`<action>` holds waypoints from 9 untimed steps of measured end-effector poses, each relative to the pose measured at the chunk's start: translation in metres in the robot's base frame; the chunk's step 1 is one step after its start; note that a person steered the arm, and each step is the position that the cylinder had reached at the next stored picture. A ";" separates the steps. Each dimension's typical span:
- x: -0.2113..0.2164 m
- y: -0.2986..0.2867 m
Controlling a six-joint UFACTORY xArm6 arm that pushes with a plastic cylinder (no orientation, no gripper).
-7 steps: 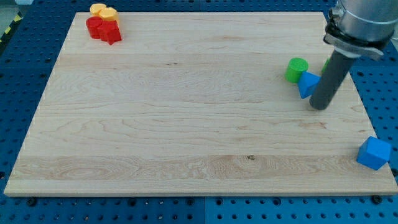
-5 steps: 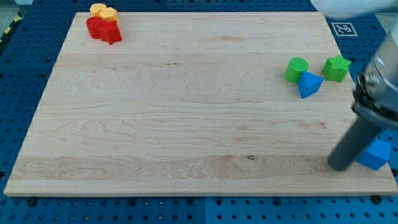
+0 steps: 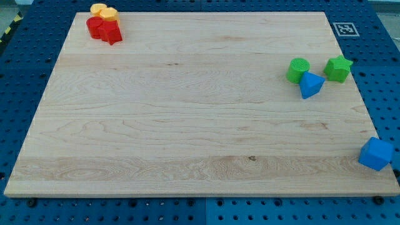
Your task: Move the cube towards the triangle
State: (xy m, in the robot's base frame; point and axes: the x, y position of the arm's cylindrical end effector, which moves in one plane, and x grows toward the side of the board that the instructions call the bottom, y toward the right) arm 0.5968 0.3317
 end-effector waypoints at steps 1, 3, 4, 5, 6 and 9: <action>0.000 -0.027; -0.020 -0.064; -0.027 -0.069; -0.034 -0.077; -0.035 -0.090; -0.057 -0.101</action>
